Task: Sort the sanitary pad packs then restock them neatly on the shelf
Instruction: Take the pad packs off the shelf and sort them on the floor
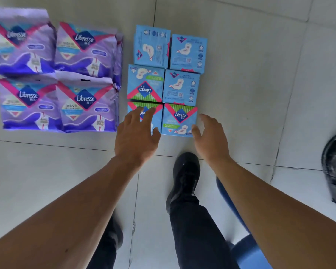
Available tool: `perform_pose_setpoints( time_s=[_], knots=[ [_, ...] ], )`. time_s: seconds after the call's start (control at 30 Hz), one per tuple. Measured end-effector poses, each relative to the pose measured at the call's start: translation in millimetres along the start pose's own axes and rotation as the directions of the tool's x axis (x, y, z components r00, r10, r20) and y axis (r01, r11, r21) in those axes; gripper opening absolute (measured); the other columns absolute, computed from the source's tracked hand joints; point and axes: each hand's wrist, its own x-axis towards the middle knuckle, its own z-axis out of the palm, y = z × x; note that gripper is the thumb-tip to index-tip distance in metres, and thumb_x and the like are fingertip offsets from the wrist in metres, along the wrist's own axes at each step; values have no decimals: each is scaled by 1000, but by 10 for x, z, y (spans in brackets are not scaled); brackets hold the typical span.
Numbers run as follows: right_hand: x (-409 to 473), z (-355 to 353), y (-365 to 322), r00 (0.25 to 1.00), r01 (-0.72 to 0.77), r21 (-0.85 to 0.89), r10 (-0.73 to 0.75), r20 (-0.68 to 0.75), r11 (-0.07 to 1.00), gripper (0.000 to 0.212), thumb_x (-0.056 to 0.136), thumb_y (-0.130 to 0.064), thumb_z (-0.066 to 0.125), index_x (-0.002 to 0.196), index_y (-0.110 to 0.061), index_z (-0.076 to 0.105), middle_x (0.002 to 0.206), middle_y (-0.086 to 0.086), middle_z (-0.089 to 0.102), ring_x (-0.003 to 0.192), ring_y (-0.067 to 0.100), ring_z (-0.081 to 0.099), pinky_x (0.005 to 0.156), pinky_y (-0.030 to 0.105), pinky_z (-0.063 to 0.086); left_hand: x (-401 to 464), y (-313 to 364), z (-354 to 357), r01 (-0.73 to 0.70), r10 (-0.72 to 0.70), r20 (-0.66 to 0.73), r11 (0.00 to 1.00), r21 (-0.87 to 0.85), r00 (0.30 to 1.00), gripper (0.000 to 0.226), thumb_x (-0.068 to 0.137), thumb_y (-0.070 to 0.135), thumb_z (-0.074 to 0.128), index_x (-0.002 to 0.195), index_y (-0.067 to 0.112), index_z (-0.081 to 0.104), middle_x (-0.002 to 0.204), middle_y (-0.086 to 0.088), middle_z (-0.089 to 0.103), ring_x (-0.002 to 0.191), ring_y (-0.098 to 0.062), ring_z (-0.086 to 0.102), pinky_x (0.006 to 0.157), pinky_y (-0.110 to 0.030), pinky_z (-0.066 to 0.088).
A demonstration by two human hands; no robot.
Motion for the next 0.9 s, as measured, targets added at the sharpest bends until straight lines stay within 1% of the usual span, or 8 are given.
perform_pose_setpoints(
  time_s=[0.1,0.23,0.37,0.43,0.53,0.63,0.73,0.9],
  knots=[
    [-361,-488,-504,972,214,-185,-227,-53,959,42,96,-31,54,135,-15,49,128,7,57,116,25,51,86,37,47,-217,74,-626,-8,7,-33,1000,-22,999,54,85,36,44,135,17,51,134,-12,52,118,-35,51,85,-45,47],
    [-983,-1153,-1412,897,366,-368,-429,-105,855,45,92,-31,55,132,-13,54,126,8,61,110,31,57,77,40,49,-647,77,-1690,-42,39,-135,999,-21,990,47,88,32,49,132,16,53,127,-12,58,111,-35,57,79,-44,49],
    [-1718,-1667,-2488,816,472,-387,-559,-149,792,48,88,-35,40,127,-13,59,122,8,63,106,31,59,73,40,51,-1191,-68,-2808,-23,13,-246,999,-41,969,46,90,36,46,133,19,52,129,-9,58,113,-32,56,84,-45,51],
    [-2082,-1766,-2975,778,529,-391,-614,-131,753,49,87,-36,40,126,-14,59,122,8,63,106,30,59,74,39,50,-1509,-235,-3269,23,-44,-317,997,-71,947,46,89,37,46,132,20,52,128,-9,59,109,-33,58,81,-45,53],
    [-2490,-1812,-3640,692,630,-404,-716,-98,664,48,86,-37,41,124,-14,59,122,7,63,103,31,60,73,39,49,-1990,-568,-3829,114,-170,-442,982,-151,881,48,87,38,44,131,20,53,126,-7,59,104,-33,59,79,-44,50],
    [-2789,-1736,-4198,588,726,-416,-808,-37,548,48,86,-37,41,125,-14,56,121,7,62,103,30,58,72,40,49,-2443,-945,-4170,206,-298,-515,951,-230,804,49,87,42,41,131,24,52,126,-2,57,108,-28,57,85,-42,48],
    [-3065,-1501,-4609,475,809,-406,-880,24,425,47,87,-36,42,126,-15,56,121,6,61,105,28,57,71,40,48,-2891,-1317,-4275,307,-444,-562,894,-325,698,41,89,35,53,129,28,51,123,3,56,111,-26,55,90,-43,45],
    [-3518,-1050,-5074,290,918,-319,-948,130,237,48,87,-33,46,130,-13,52,126,6,59,107,30,58,75,43,50,-3549,-1823,-4335,410,-588,-610,808,-422,531,41,87,32,57,127,23,54,124,0,56,114,-26,54,93,-45,47]
  ],
)
